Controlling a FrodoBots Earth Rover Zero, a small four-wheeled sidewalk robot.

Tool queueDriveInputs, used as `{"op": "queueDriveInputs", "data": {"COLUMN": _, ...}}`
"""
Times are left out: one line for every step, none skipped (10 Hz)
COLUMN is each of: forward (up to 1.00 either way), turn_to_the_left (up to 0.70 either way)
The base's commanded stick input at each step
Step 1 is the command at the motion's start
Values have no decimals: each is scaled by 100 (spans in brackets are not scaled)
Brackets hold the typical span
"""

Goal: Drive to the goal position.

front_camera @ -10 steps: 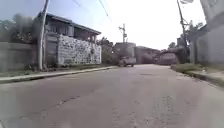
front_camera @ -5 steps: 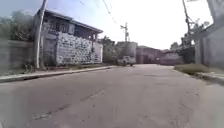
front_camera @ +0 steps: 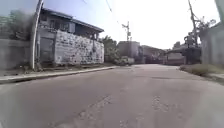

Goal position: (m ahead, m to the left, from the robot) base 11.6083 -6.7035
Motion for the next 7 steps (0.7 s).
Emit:
{"op": "queueDriveInputs", "data": {"forward": 100, "turn_to_the_left": 0}}
{"op": "queueDriveInputs", "data": {"forward": 100, "turn_to_the_left": 0}}
{"op": "queueDriveInputs", "data": {"forward": 100, "turn_to_the_left": -1}}
{"op": "queueDriveInputs", "data": {"forward": 100, "turn_to_the_left": -4}}
{"op": "queueDriveInputs", "data": {"forward": 100, "turn_to_the_left": -26}}
{"op": "queueDriveInputs", "data": {"forward": 100, "turn_to_the_left": -40}}
{"op": "queueDriveInputs", "data": {"forward": 100, "turn_to_the_left": -26}}
